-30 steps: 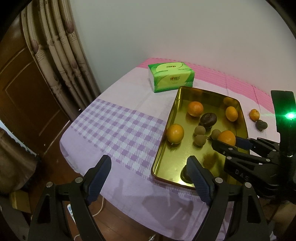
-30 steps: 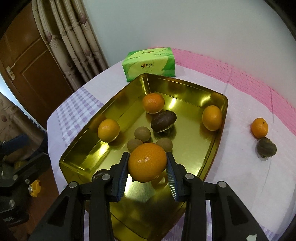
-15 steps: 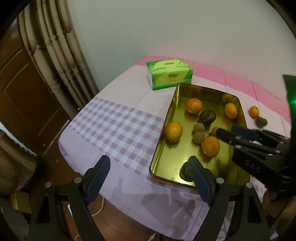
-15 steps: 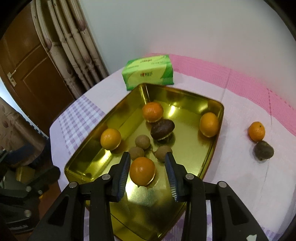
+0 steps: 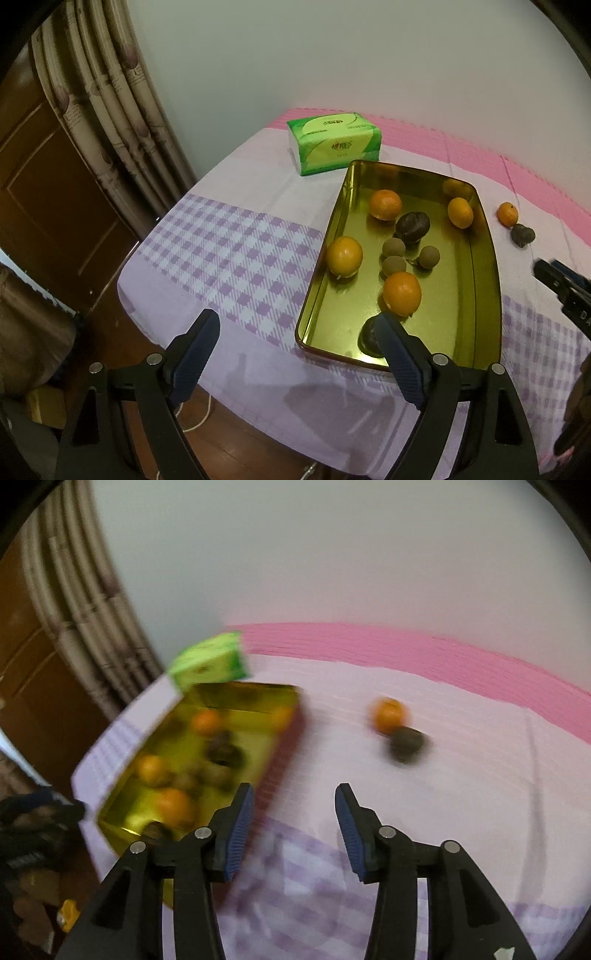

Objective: Organize fruits
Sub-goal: 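Move both open grippers toward the mandarin and passion fruit on the cloth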

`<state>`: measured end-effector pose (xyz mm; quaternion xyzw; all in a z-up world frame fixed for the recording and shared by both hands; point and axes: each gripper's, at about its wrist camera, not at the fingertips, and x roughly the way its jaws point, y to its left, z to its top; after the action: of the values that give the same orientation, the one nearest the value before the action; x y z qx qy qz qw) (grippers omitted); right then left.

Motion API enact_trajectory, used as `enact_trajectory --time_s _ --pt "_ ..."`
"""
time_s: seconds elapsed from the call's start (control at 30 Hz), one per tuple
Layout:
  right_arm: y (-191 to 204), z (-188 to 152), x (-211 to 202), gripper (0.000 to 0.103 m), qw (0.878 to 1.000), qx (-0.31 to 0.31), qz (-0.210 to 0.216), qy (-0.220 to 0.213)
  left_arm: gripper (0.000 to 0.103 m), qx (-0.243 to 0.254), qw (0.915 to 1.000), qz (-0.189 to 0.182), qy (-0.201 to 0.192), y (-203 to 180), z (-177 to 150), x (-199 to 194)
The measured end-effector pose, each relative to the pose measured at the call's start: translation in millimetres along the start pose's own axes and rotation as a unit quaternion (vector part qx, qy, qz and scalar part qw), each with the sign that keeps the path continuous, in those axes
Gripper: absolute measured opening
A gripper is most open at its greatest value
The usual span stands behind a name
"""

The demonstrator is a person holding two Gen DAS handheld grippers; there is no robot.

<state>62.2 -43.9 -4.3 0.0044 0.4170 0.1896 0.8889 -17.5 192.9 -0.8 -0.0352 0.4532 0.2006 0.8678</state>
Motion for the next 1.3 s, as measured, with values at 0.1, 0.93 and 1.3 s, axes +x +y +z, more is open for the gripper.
enact_trajectory --time_s 0.1,0.93,1.3 --pt "-32 -15 -5 0.043 0.999 0.019 -0.033 0.004 0.086 0.004 1.0 0.002 -0.001 -2 -1 0" --pt "-192 -65 -32 0.067 0.981 0.084 -0.175 0.009 0.087 0.128 0.9862 -0.098 -0.038 -86 41 -36" --pt "-193 -64 -31 0.083 0.986 0.088 -0.14 0.006 0.083 0.152 0.9493 -0.26 0.089 -236 130 44"
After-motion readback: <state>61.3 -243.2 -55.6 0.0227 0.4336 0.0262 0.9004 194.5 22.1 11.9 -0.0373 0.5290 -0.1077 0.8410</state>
